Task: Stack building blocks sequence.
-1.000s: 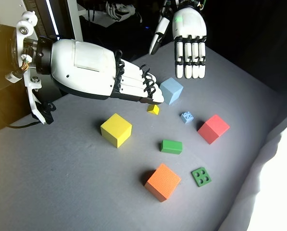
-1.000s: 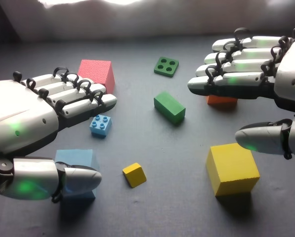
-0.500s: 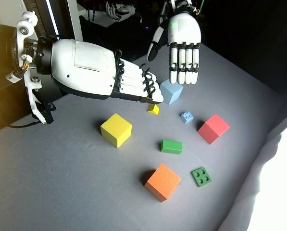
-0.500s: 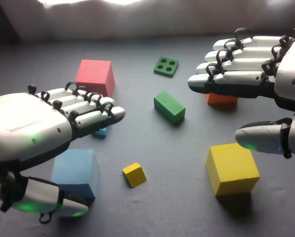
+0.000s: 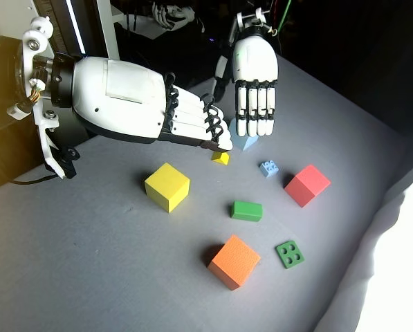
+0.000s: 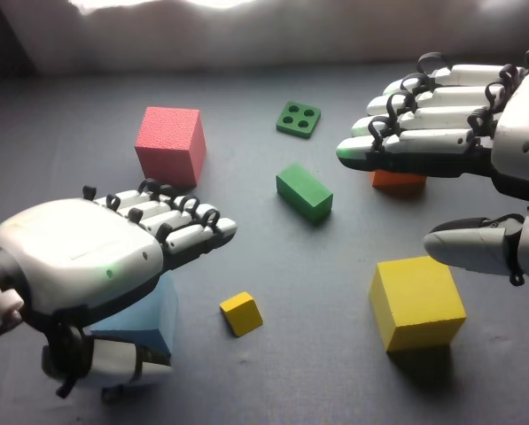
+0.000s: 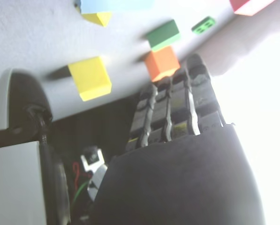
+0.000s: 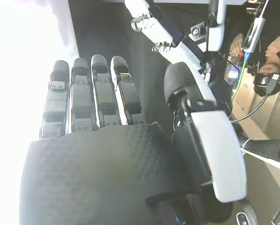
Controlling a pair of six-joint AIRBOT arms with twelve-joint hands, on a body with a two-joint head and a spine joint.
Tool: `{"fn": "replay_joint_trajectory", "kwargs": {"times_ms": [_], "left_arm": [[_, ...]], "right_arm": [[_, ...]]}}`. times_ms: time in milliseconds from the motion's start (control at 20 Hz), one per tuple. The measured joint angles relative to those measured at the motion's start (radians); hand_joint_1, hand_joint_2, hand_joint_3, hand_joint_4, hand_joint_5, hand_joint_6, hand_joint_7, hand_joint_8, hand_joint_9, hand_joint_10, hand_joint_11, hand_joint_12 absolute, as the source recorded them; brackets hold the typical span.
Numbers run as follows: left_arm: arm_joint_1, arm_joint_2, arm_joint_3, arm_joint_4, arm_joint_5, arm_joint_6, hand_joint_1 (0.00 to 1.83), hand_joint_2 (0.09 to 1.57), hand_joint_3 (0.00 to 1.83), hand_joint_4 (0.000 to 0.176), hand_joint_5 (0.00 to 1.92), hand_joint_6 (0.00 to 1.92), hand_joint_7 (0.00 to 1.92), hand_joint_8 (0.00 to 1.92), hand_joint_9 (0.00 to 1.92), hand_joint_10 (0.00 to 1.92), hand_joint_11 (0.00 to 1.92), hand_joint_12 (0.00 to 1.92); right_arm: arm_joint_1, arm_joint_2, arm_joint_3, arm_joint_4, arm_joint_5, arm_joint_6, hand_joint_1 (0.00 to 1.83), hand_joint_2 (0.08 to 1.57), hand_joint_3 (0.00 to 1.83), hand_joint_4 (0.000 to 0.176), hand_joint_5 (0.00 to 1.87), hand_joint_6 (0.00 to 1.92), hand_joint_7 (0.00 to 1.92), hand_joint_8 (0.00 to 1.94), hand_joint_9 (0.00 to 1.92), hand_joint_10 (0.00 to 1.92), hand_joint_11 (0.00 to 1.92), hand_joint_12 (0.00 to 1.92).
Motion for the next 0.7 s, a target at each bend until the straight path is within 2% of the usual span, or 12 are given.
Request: {"fn": "replay_joint_trajectory", "kwargs": {"times_ms": [50, 100, 200, 250, 350, 400, 450, 550, 600, 700], "left_arm": [[0.0, -0.004, -0.002, -0.037, -0.002, 0.037, 1.07, 1.01, 0.0, 0.0, 0.05, 0.0, 0.06, 0.0, 0.09, 0.01, 0.0, 0.5], [0.0, -0.009, -0.004, -0.089, -0.005, 0.086, 1.06, 1.05, 0.01, 0.0, 0.01, 0.0, 0.01, 0.0, 0.03, 0.01, 0.0, 0.39], [0.005, -0.012, -0.006, -0.155, -0.01, 0.142, 1.08, 1.05, 0.0, 0.0, 0.0, 0.0, 0.0, 0.0, 0.05, 0.01, 0.0, 0.45], [0.013, -0.016, -0.006, -0.172, -0.019, 0.156, 1.08, 1.06, 0.01, 0.0, 0.0, 0.0, 0.0, 0.0, 0.04, 0.0, 0.0, 0.42], [0.029, -0.026, -0.005, -0.185, -0.042, 0.168, 1.17, 1.03, 0.0, 0.0, 0.03, 0.01, 0.02, 0.0, 0.08, 0.01, 0.0, 0.49], [0.037, -0.031, -0.003, -0.19, -0.045, 0.171, 1.16, 1.05, 0.0, 0.0, 0.05, 0.01, 0.04, 0.01, 0.09, 0.01, 0.0, 0.56], [0.043, -0.037, 0.0, -0.197, -0.048, 0.172, 1.18, 1.06, 0.0, 0.0, 0.04, 0.0, 0.04, 0.0, 0.08, 0.0, 0.0, 0.53], [0.056, -0.048, 0.011, -0.203, -0.059, 0.177, 1.19, 1.04, 0.0, 0.0, 0.03, 0.0, 0.03, 0.0, 0.07, 0.0, 0.0, 0.53], [0.063, -0.048, 0.012, -0.206, -0.063, 0.179, 1.18, 1.04, 0.0, 0.0, 0.02, 0.0, 0.02, 0.0, 0.05, 0.0, 0.0, 0.5], [0.071, -0.05, 0.02, -0.206, -0.079, 0.182, 1.15, 1.06, 0.0, 0.0, 0.0, 0.0, 0.0, 0.0, 0.03, 0.01, 0.0, 0.41]], "right_arm": [[0.0, 0.0, 0.0, 0.0, -0.001, 0.0, 0.09, 1.46, 0.01, 0.0, 0.15, 0.0, 0.16, 0.01, 0.1, 0.01, 0.0, 0.17], [0.0, 0.0, 0.0, 0.0, -0.001, 0.0, 0.05, 1.47, 0.01, 0.0, 0.11, 0.0, 0.12, 0.01, 0.07, 0.01, 0.0, 0.06], [0.0, 0.0, 0.0, 0.0, 0.0, 0.0, 0.07, 1.47, 0.0, 0.0, 0.17, 0.01, 0.18, 0.01, 0.13, 0.01, 0.0, 0.23], [0.0, 0.0, 0.0, 0.0, -0.001, 0.0, 0.1, 1.47, 0.0, 0.0, 0.17, 0.01, 0.18, 0.01, 0.13, 0.01, 0.0, 0.22], [0.0, 0.0, 0.0, 0.0, 0.0, 0.0, 0.14, 1.46, 0.0, 0.0, 0.16, 0.0, 0.17, 0.0, 0.12, 0.0, 0.0, 0.23], [0.0, 0.0, 0.0, 0.0, 0.0, 0.0, 0.2, 1.45, 0.0, 0.0, 0.19, 0.01, 0.19, 0.01, 0.15, 0.01, 0.0, 0.32], [0.0, 0.0, 0.0, 0.0, 0.0, 0.0, 0.23, 1.43, 0.0, 0.0, 0.21, 0.01, 0.23, 0.01, 0.19, 0.02, 0.0, 0.44], [0.0, 0.0, 0.0, 0.0, -0.001, 0.0, 0.15, 1.45, 0.0, 0.0, 0.19, 0.01, 0.2, 0.0, 0.15, 0.0, 0.0, 0.31], [0.0, 0.0, 0.0, 0.0, -0.001, 0.0, 0.18, 1.44, 0.0, 0.0, 0.21, 0.01, 0.23, 0.01, 0.18, 0.01, 0.0, 0.39], [0.0, 0.0, 0.0, 0.0, 0.0, 0.0, 0.18, 1.45, 0.0, 0.0, 0.24, 0.02, 0.25, 0.01, 0.18, 0.01, 0.0, 0.42]]}}
